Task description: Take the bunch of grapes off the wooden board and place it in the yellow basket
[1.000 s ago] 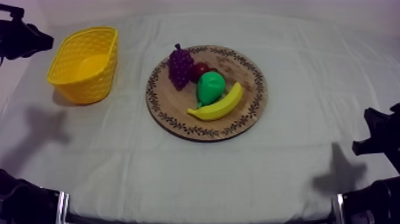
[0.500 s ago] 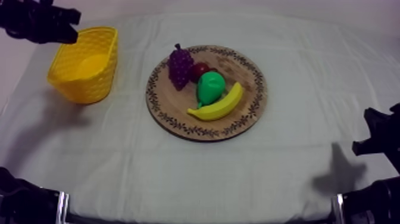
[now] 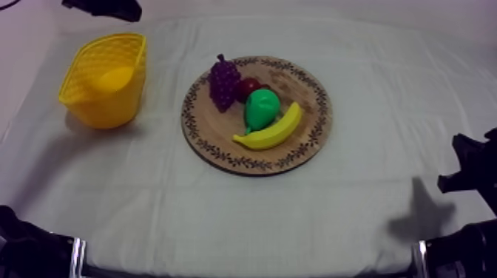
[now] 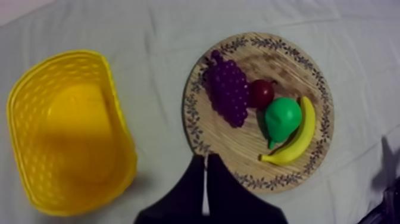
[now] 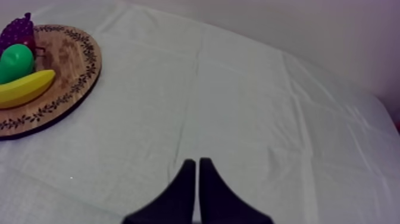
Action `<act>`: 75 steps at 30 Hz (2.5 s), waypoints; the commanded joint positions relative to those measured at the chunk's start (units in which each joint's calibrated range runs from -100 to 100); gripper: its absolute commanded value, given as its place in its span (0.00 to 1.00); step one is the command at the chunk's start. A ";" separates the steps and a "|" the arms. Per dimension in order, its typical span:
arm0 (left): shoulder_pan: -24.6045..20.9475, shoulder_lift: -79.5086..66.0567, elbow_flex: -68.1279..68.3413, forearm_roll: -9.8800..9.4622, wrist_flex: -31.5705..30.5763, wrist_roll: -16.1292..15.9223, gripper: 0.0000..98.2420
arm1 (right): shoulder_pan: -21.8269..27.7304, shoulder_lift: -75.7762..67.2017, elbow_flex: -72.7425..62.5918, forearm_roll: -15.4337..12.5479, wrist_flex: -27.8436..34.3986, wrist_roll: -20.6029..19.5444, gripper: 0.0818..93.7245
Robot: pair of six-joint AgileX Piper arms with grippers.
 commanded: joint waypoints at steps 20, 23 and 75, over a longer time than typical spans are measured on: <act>5.24 21.57 -17.07 0.07 -3.04 0.40 0.00 | 0.03 0.02 -0.01 -0.01 0.00 -0.02 0.00; 5.30 23.43 -18.21 0.16 -3.32 0.42 0.00 | 0.03 0.02 -0.01 -0.01 0.00 -0.02 0.00; 5.82 27.27 -11.86 1.13 -13.23 10.46 0.85 | 0.03 0.02 -0.01 -0.01 0.00 -0.02 0.00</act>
